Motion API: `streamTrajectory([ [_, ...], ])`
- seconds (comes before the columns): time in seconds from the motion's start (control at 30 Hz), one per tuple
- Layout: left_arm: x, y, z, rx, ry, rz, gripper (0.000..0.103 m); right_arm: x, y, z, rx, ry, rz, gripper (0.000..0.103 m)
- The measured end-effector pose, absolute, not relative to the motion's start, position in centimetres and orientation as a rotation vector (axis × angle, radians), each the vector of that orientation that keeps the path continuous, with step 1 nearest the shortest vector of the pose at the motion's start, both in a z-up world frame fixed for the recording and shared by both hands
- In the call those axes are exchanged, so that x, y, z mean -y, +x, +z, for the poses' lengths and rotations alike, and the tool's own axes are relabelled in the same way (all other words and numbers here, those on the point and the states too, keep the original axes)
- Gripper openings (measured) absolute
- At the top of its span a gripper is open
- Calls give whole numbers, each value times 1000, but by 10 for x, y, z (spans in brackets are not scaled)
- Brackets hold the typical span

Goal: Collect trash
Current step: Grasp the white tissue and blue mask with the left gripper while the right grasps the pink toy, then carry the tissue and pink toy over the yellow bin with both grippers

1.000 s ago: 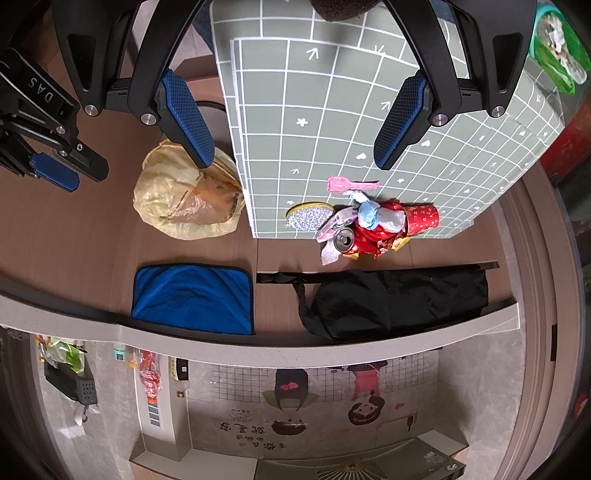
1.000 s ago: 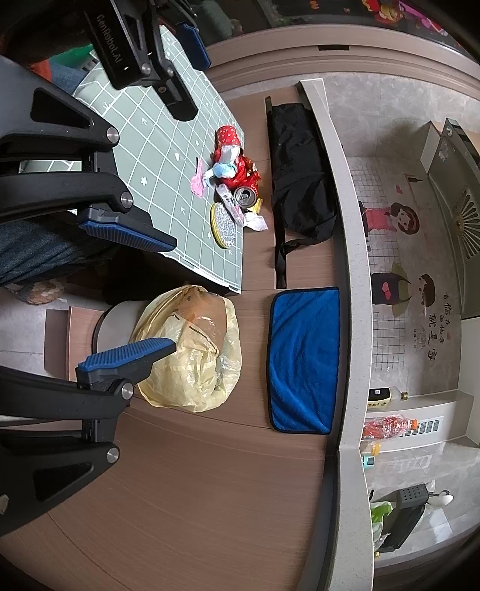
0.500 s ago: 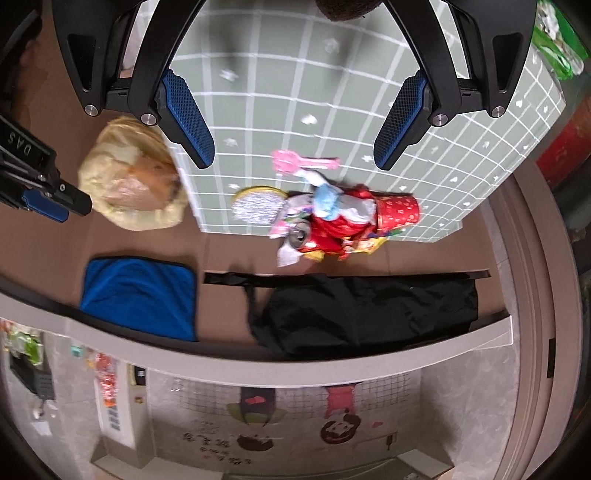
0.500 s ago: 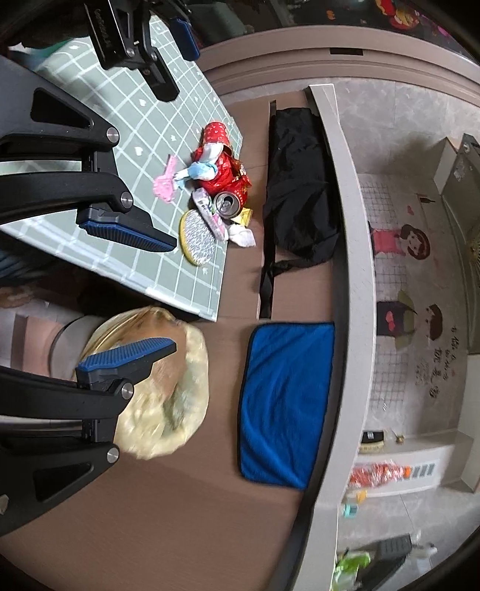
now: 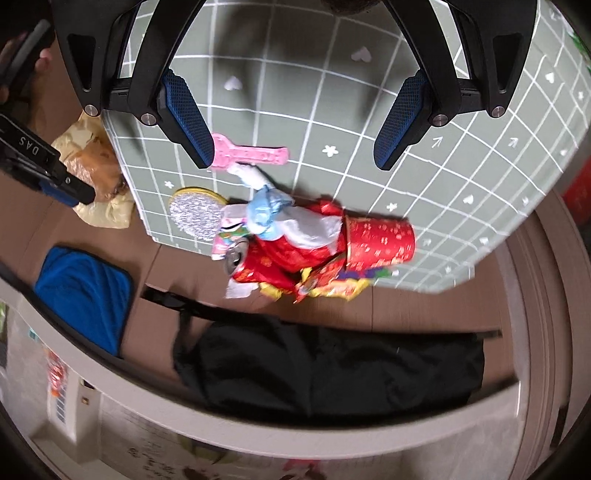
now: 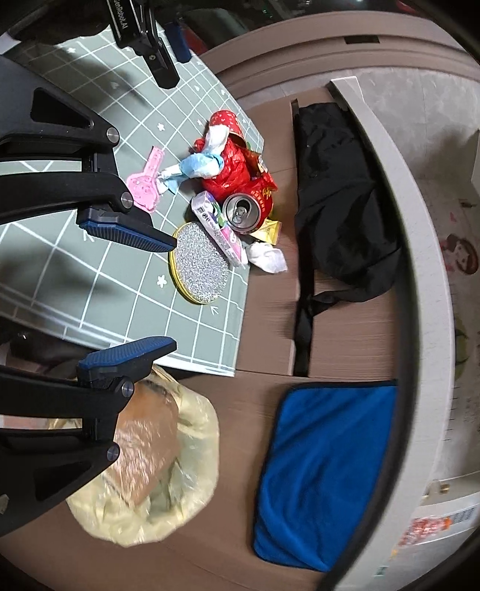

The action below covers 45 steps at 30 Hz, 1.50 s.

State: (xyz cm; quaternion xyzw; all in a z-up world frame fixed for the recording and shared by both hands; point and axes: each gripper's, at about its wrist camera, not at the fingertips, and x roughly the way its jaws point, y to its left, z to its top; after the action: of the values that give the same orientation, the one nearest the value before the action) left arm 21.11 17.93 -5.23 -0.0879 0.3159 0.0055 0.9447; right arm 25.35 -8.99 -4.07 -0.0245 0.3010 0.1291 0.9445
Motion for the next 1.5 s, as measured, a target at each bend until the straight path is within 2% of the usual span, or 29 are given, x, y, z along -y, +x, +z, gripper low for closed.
streamTrajectory([
  [0.37, -178, 285, -65, -736, -296, -15, 86, 85, 277, -71, -680, -59, 275, 44],
  [0.43, -177, 303, -68, -750, -342, 7, 79, 86, 278, -73, -679, -64, 270, 44],
  [0.7, -169, 354, -90, -840, -409, 30, 67, 101, 281, -79, -700, -32, 266, 44],
  [0.73, -171, 357, -93, -851, -424, 26, 59, 103, 281, -79, -704, -29, 265, 44],
  [0.77, -175, 356, -94, -857, -444, 19, 46, 103, 281, -79, -706, -28, 265, 44],
  [0.87, -186, 344, -90, -843, -488, -11, 42, 99, 279, -77, -718, -49, 285, 44],
  [1.13, -221, 276, -55, -747, -390, -20, 41, 38, 292, -88, -886, -81, 637, 44],
  [1.27, -239, 244, -43, -697, -331, 38, 41, 1, 297, -95, -887, -172, 650, 41],
  [1.5, -249, 222, -47, -690, -323, 50, 41, -21, 319, -110, -917, -174, 561, 37],
])
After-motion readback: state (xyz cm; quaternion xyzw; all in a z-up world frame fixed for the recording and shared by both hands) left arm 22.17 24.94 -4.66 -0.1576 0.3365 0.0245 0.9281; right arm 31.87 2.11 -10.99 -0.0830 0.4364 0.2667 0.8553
